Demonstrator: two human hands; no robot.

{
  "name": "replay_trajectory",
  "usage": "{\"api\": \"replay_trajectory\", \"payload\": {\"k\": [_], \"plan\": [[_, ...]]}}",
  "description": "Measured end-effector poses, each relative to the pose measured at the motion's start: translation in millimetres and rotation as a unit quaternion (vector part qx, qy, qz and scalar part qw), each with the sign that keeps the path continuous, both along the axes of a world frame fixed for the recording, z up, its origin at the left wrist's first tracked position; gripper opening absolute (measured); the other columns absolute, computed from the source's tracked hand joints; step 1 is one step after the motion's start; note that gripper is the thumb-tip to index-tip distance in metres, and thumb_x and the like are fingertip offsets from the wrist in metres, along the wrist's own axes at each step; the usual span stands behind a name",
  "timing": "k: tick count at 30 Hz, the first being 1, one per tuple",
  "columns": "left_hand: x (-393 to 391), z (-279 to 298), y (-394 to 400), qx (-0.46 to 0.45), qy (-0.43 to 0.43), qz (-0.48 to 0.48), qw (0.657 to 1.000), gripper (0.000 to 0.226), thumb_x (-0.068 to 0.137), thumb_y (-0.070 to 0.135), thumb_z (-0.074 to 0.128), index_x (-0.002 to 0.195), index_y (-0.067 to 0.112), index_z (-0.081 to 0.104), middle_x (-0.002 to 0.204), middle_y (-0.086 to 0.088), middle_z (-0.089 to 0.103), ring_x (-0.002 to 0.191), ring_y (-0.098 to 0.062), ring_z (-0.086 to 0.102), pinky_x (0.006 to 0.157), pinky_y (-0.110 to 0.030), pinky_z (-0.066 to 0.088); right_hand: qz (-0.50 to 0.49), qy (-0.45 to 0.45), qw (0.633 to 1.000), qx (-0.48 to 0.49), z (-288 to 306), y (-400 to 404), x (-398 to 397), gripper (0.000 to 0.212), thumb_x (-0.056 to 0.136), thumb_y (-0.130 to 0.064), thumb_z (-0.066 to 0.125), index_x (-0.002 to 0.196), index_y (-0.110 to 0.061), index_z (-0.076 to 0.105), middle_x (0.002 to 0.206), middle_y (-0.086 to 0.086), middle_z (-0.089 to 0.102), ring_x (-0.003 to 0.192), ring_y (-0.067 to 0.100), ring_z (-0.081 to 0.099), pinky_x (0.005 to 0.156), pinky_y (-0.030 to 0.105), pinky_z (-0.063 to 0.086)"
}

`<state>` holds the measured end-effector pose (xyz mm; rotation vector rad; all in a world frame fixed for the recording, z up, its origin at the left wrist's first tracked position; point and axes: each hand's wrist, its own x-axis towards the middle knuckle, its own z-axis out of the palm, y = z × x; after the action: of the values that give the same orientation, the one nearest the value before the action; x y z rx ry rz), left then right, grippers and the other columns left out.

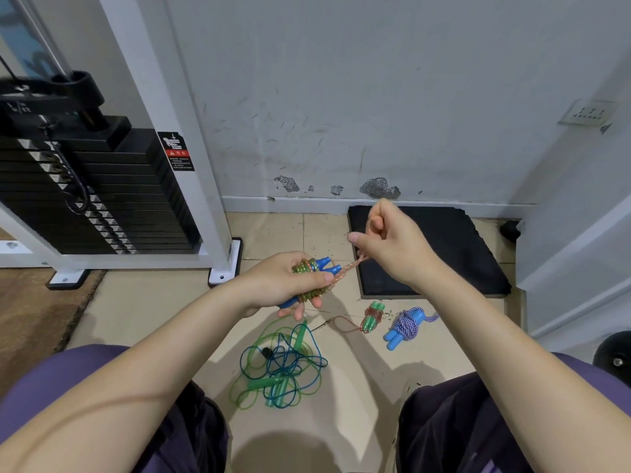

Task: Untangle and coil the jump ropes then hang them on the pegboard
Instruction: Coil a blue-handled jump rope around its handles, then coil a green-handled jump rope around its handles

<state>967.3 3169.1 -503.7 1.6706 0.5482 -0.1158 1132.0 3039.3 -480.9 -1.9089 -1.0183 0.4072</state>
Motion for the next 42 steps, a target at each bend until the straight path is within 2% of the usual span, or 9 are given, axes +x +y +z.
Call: {"api": "replay_trajectory", "payload": {"k": [5,7,12,16,22,28,35,39,42], "plan": [[4,-3,-2,-0.02,-0.014,0.001,1.0,0.019,0.095,0.023,0.063,0.1,0.008,0.052,0.079,-0.016,0.071,0.044,-0.023,0.053,0.038,-0.025,0.031,-0.048,-0.267,0.962,0.022,-18,1,3,0.031,0.096,-0.021,0.061,0.078,-0.011,0.038,0.064,-0.002,0.041,0.057,0.023,0.041,0.053,0.04,0.039],[3,-3,-1,-0.037,-0.017,-0.007,0.999,0.02,0.095,0.022,0.062,0.102,0.007,0.052,0.08,-0.016,0.07,0.044,-0.023,0.052,0.038,-0.024,0.032,-0.069,-0.294,0.953,0.022,-23,0,5,0.031,0.097,-0.024,0.06,0.078,-0.01,0.039,0.064,-0.001,0.041,0.055,0.023,0.039,0.05,0.035,0.034],[-1,0,3,-0.047,-0.04,-0.034,0.997,0.021,0.096,0.02,0.06,0.106,0.003,0.051,0.077,-0.015,0.065,0.044,-0.023,0.046,0.038,-0.024,0.034,-0.134,-0.12,0.983,0.041,-23,3,11,0.042,0.094,-0.025,0.063,0.068,-0.015,0.032,0.063,0.004,0.041,0.058,0.017,0.034,0.057,0.035,0.031],[-2,-5,16,-0.04,-0.026,-0.012,0.999,0.029,0.097,0.024,0.06,0.113,0.001,0.052,0.08,-0.014,0.067,0.046,-0.022,0.05,0.039,-0.025,0.035,-0.15,-0.001,0.987,0.057,-19,2,15,0.046,0.088,-0.032,0.069,0.066,-0.016,0.033,0.064,0.021,0.049,0.061,0.038,0.044,0.061,0.043,0.044],[37,-22,20,-0.038,0.004,0.017,0.999,0.039,0.093,0.032,0.064,0.117,0.007,0.046,0.089,-0.016,0.074,0.054,-0.025,0.062,0.041,-0.026,0.043,-0.196,0.109,0.972,0.075,-26,-4,43,0.04,0.083,-0.031,0.076,0.073,-0.01,0.043,0.057,0.014,0.054,0.042,0.013,0.047,0.052,0.023,0.043],[88,-119,5,0.056,0.082,0.082,0.992,0.042,0.077,0.05,0.077,0.104,0.019,0.066,0.086,-0.009,0.072,0.054,-0.02,0.065,0.041,-0.022,0.045,-0.249,0.201,0.947,0.012,-123,-42,80,0.034,0.083,-0.029,0.077,0.069,-0.01,0.052,0.058,0.011,0.056,0.042,0.017,0.047,0.051,0.026,0.042],[153,-246,-40,-0.006,0.105,0.101,0.989,0.05,0.076,0.043,0.08,0.089,-0.003,0.064,0.053,-0.007,0.059,0.054,-0.018,0.063,0.043,-0.025,0.039,-0.363,0.326,0.873,-0.009,-244,-94,120,0.031,0.087,-0.022,0.073,0.062,-0.009,0.06,0.046,0.006,0.049,0.035,0.017,0.039,0.049,0.028,0.038],[195,-282,-58,-0.071,0.091,0.094,0.989,0.033,0.087,0.038,0.071,0.092,0.006,0.065,0.072,-0.008,0.064,0.068,-0.018,0.062,0.052,-0.024,0.049,-0.388,0.358,0.849,0.038,-261,-95,146,0.02,0.09,-0.02,0.07,0.089,-0.001,0.069,0.06,0.011,0.063,0.041,0.017,0.054,0.051,0.028,0.051],[218,-299,-62,-0.123,0.091,0.088,0.984,0.02,0.091,0.034,0.067,0.11,0.029,0.06,0.108,-0.001,0.069,0.097,-0.016,0.066,0.078,-0.031,0.055,-0.387,0.421,0.816,0.086,-271,-83,153,0.054,0.086,-0.025,0.075,0.129,-0.002,0.053,0.091,0.015,0.072,0.074,0.026,0.074,0.071,0.029,0.06]]}}
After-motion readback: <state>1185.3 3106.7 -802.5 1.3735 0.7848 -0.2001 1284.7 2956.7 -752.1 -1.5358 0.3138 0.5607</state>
